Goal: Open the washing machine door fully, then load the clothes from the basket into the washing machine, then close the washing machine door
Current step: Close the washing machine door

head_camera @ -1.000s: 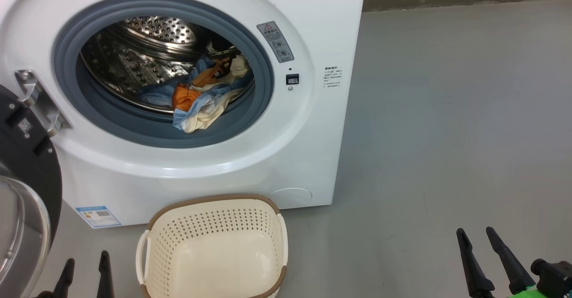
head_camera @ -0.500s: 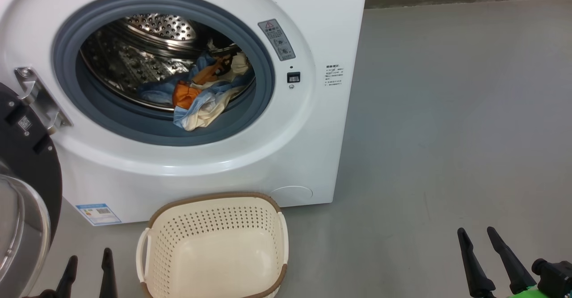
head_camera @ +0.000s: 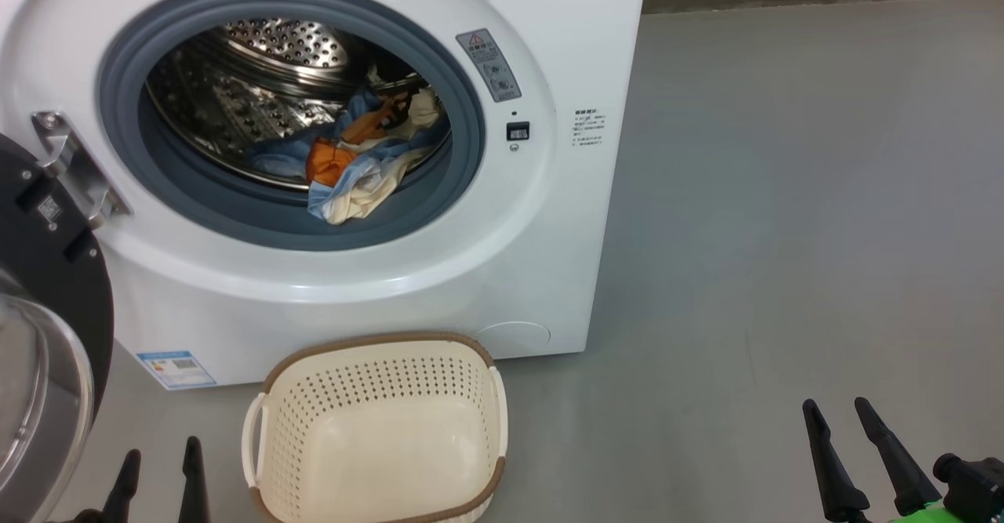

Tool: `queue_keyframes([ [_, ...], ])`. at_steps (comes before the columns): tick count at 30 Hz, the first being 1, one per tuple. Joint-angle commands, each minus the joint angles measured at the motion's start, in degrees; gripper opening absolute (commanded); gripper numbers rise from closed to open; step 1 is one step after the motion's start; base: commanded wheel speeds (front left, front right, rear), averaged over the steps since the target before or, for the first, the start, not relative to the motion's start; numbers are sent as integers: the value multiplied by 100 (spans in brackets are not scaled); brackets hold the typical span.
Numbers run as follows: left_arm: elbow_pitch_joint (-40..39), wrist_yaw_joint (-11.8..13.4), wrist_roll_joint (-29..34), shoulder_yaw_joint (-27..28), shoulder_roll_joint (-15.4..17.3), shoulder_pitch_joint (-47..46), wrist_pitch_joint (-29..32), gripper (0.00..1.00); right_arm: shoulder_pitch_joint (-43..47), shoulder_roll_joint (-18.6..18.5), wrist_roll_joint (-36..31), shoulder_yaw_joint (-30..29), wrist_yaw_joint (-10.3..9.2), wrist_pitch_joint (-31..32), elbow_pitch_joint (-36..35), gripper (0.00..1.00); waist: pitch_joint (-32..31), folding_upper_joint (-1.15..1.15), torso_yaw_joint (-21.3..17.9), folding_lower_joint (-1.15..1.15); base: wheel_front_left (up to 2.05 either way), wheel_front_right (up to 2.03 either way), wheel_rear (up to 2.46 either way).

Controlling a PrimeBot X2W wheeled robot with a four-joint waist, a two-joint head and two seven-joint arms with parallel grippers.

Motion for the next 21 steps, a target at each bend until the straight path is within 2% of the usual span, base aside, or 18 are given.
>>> queue_keyframes([
  [1,-151,-9,41,177,125,-49,-36,100,-11,-123,48,84,9,-28,-145,100,4,0,5,0,-109,109,0],
  [9,-158,-9,-62,91,165,-82,-36,100,-31,-129,50,65,9,-28,-170,100,44,0,47,0,-95,95,0],
  [21,-270,-9,-64,142,102,-174,-36,100,-45,-115,16,29,9,-28,-224,100,90,0,250,0,-6,6,0],
])
